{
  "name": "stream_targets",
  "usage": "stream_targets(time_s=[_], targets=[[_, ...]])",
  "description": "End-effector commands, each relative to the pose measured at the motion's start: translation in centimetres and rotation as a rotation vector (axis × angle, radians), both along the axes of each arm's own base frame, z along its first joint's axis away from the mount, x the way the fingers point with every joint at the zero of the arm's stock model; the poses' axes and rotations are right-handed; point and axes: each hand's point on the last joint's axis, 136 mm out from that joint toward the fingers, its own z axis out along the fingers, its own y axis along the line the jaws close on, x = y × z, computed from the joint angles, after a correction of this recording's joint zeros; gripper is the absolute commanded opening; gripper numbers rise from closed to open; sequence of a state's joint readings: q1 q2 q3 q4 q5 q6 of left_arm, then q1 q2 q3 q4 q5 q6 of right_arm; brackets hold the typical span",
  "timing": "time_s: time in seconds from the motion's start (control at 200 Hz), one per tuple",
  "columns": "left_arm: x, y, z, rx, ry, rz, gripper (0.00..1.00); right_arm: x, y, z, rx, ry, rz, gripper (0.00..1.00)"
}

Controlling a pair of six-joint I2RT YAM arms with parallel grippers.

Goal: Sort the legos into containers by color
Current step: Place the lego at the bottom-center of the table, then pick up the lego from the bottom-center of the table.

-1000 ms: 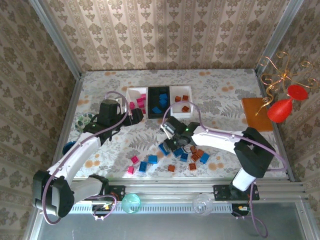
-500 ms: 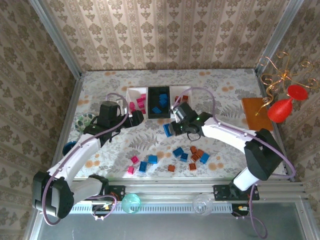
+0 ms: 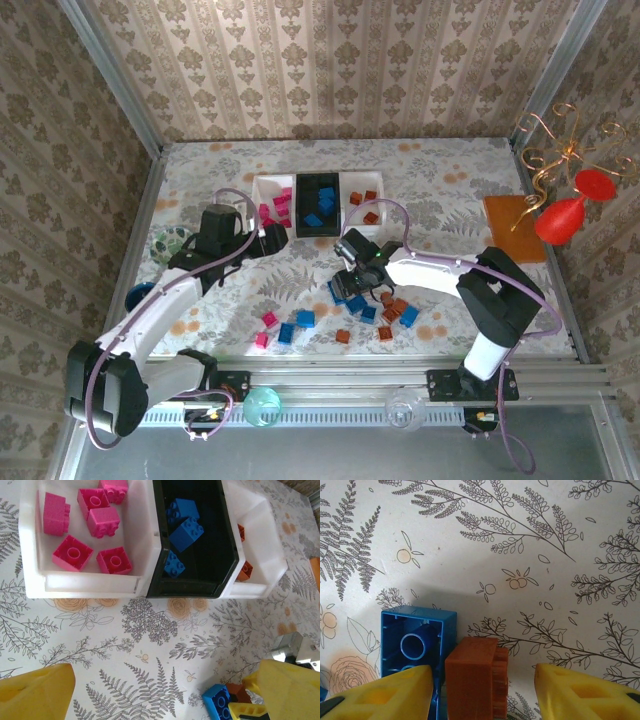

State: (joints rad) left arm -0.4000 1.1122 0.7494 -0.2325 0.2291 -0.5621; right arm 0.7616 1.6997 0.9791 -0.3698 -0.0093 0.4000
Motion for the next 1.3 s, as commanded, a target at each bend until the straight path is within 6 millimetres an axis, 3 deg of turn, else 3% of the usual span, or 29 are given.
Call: stream_targets(time_s=[0.0, 0.255, 0.565, 0.795, 0.895, 1.0, 1.105, 1.265, 1.295], targets=[[-0.5, -0.2, -0.1, -0.018, 0.006, -0.005, 0.95, 0.0, -0.9, 0.7, -0.018, -0.014, -0.016, 0.55], [-0.3, -0.4, 0.1, -0.028, 0.002, -0.009, 0.95, -0.1, -0.6, 1.5, 0.034, -0.030, -0.028, 0.53], [-0.3, -0.5, -0.2, -0.032, 0.010, -0.009, 0.95, -0.2, -1.6, -0.2, -0.004, 0.002, -0.054, 0.42], [-0.3, -0.6, -0.4, -0.028, 0.013, -0.014, 0.95, 0.1, -2.0, -0.9, -0.015, 0.011, -0.061, 0.45], [-0.2, -0.6, -0.4, -0.028, 0.013, -0.013, 0.95, 0.2, -1.7, -1.0, -0.001, 0.011, -0.060, 0.36], [-0.3, -0.7, -0.4, -0.025, 0.011, -0.022, 0.95, 0.7, -1.5, 0.2, 0.017, -0.023, -0.050, 0.28], [-0.6, -0.9, -0.6, -0.009, 0.013, -0.043, 0.95, 2.0, -1.8, 2.8, 0.045, -0.082, -0.079, 0.23], [-1.1, -1.4, -1.0, 0.046, 0.016, -0.083, 0.95, 6.8, -4.3, 8.3, 0.099, -0.231, -0.226, 0.22], [-1.8, -2.4, -1.1, 0.060, 0.015, -0.123, 0.95, 7.9, -4.9, 9.0, 0.097, -0.251, -0.258, 0.22]])
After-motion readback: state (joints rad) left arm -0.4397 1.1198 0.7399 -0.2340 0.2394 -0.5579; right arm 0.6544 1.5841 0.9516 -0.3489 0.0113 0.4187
